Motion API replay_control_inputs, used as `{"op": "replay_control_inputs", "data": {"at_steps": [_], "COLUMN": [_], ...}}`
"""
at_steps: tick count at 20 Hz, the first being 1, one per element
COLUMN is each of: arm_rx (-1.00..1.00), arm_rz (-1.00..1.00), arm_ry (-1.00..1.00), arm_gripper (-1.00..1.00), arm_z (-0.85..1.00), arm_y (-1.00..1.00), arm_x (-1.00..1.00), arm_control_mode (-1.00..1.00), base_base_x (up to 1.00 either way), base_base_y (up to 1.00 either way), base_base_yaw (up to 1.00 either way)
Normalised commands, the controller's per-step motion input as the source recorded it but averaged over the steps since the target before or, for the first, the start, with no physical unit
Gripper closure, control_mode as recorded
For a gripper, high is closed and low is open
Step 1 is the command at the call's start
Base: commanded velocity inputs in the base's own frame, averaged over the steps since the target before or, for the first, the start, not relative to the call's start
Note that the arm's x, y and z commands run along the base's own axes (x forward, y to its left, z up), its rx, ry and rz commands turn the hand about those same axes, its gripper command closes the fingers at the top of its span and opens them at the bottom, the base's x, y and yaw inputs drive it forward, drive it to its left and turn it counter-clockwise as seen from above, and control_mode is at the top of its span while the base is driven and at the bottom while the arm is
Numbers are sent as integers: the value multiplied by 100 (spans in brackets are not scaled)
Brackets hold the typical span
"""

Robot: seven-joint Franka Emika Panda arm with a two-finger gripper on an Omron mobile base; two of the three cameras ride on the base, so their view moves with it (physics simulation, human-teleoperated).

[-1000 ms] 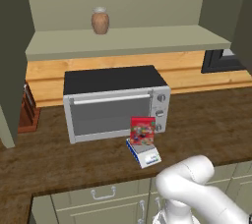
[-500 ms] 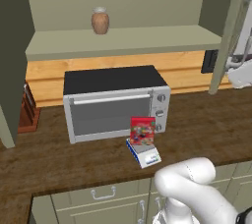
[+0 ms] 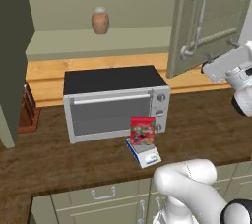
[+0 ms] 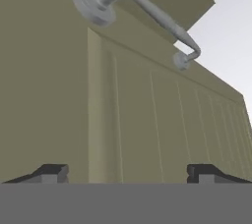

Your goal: Pick the cereal and place it on the digital scale for weighing, and close the cabinet.

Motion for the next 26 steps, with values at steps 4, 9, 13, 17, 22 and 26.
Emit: {"op": "replay_control_inputs", "data": {"at_steps": [4,9,13,17,22,26], "arm_rx": [-1,-3,-4,-2,-1,0], "arm_rz": [-12,-15,-15,-12,-11,-2], "arm_ry": [1,0,0,0,-1,-13], "arm_gripper": [-100,-100,-100,-100,-100,-100], "arm_z": [37,36,18,14,2,-1], "arm_y": [53,46,31,6,6,4], "arm_x": [33,44,52,41,52,-31], "arm_control_mode": [-100,-100,-100,-100,-100,-100], "base_base_x": [0,0,0,0,0,0], "base_base_y": [0,0,0,0,0,0], "base_base_yaw": [0,0,0,0,0,0]}}
